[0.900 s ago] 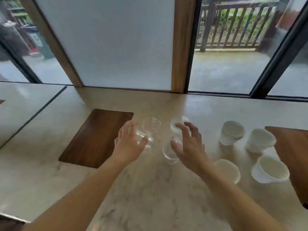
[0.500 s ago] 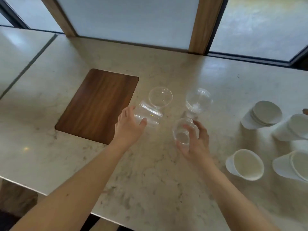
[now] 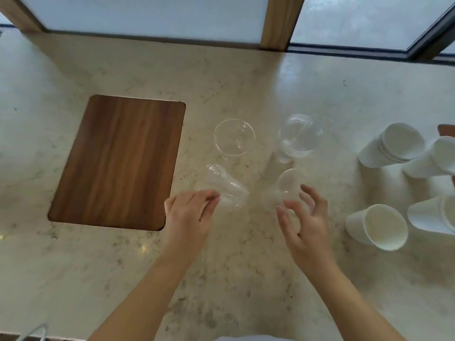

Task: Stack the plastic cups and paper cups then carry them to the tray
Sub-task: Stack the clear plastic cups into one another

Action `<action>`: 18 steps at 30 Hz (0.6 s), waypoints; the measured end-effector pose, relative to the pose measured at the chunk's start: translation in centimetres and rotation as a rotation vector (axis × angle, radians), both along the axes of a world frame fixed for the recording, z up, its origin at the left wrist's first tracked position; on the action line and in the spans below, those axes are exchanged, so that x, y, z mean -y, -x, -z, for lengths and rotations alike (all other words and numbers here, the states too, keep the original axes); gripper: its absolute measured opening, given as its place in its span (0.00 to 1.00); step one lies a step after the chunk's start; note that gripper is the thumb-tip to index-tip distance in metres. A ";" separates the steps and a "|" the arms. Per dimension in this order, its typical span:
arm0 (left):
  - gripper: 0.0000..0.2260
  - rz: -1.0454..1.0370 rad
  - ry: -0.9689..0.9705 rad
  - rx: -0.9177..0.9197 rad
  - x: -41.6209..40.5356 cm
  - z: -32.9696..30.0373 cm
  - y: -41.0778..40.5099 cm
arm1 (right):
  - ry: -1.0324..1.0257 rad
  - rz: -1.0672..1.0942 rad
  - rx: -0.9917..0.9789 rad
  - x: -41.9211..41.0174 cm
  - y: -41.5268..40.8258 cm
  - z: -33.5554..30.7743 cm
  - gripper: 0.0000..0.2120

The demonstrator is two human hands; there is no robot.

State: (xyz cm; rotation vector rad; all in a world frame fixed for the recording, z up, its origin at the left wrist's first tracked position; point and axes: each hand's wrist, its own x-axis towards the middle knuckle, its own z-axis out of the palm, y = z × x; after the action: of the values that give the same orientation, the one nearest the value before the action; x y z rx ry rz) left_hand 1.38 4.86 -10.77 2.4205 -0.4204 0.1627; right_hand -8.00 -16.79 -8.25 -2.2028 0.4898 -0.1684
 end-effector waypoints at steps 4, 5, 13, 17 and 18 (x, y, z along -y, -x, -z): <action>0.03 0.156 -0.111 0.132 1.3 -1.3 1.7 | -0.005 0.033 0.145 -0.2 0.2 -3.2 0.11; 0.02 0.185 -0.125 0.136 1.8 -1.7 2.0 | -0.003 0.025 0.205 -0.3 0.1 -3.9 0.12; 0.09 0.399 0.013 0.080 4.4 -0.5 4.7 | 0.092 -0.211 0.029 -1.1 -0.8 -4.0 0.09; 0.19 0.274 0.336 -0.149 3.1 -0.2 6.0 | 0.245 -0.285 -0.148 -0.6 0.8 -0.5 0.16; 0.18 0.207 0.380 -0.194 2.7 -0.3 5.6 | 0.247 -0.305 -0.191 -0.6 1.1 0.2 0.19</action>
State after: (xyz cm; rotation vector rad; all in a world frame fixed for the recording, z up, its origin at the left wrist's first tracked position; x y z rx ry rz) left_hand -4.21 2.12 -10.45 1.9842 -0.4978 -0.0772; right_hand -9.06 -16.18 -8.47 -2.5181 0.2390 0.1548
